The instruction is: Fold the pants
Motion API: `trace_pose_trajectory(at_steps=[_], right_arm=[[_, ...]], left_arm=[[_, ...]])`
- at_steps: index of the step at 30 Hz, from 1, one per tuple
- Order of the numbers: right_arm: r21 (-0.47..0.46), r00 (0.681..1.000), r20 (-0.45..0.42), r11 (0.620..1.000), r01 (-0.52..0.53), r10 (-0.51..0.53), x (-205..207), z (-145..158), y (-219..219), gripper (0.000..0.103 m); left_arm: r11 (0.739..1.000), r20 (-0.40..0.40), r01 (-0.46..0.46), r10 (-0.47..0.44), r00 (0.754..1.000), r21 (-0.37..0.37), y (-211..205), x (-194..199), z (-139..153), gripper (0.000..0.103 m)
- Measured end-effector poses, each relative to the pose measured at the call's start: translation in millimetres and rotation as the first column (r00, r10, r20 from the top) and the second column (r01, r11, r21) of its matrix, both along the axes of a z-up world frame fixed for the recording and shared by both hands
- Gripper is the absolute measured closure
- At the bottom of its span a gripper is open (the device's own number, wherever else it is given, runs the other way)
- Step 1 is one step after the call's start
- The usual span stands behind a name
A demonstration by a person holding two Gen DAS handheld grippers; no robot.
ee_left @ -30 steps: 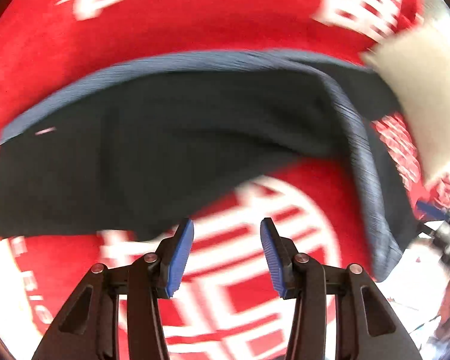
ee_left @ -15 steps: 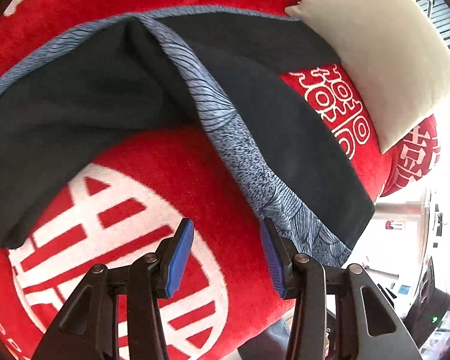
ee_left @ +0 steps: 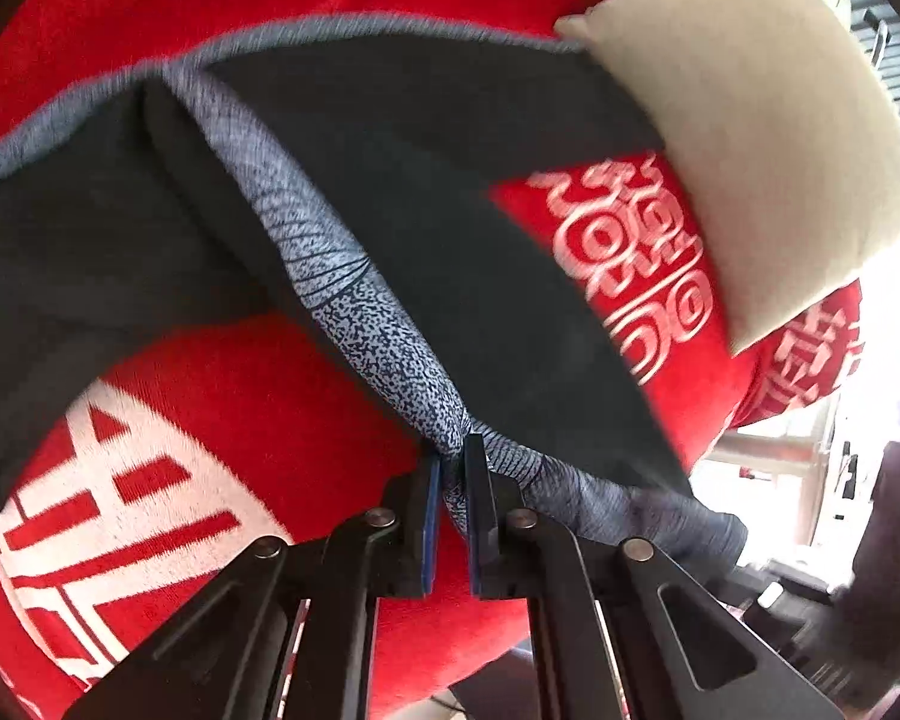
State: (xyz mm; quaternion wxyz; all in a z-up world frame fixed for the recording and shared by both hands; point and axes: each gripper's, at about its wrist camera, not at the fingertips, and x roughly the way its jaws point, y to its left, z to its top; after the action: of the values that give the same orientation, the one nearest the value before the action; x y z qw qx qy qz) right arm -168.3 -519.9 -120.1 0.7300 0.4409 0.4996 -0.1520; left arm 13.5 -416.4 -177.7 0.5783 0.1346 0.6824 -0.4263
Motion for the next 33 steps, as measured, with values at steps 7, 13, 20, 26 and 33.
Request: trace_pose_trajectory(at_steps=[7, 13, 20, 26, 33], right_arm=[[-0.065, 0.995, 0.104, 0.998, 0.011, -0.004, 37.7, 61.1, -115.9, 0.099], [-0.088, 0.997, 0.079, 0.996, -0.019, 0.026, 101.4, 56.2, -206.4, 0.099], [-0.126, 0.992, -0.101, 0.988, -0.085, 0.072, 168.0, -9.9, -269.3, 0.099], [-0.194, 0.965, -0.212, 0.961, -0.198, 0.156, 213.3, -30.0, -267.6, 0.045], [-0.275, 0.968, -0.102, 0.929, -0.249, 0.229, 225.6, 26.8, -230.7, 0.025]], left_arm=[[0.996, 0.078, -0.004, 0.011, 0.997, -0.084, -63.4, 25.8, 45.1, 0.095], [0.992, 0.169, -0.032, 0.053, 0.984, -0.12, -98.7, 56.0, 69.8, 0.09], [0.988, 0.333, -0.154, 0.138, 0.933, 0.023, -63.6, 87.6, 62.9, 0.09], [0.949, 0.349, -0.252, 0.176, 0.92, 0.187, -43.9, 106.0, 6.3, 0.09], [0.943, 0.37, -0.251, 0.159, 0.916, 0.217, -50.1, 107.4, -20.5, 0.09]])
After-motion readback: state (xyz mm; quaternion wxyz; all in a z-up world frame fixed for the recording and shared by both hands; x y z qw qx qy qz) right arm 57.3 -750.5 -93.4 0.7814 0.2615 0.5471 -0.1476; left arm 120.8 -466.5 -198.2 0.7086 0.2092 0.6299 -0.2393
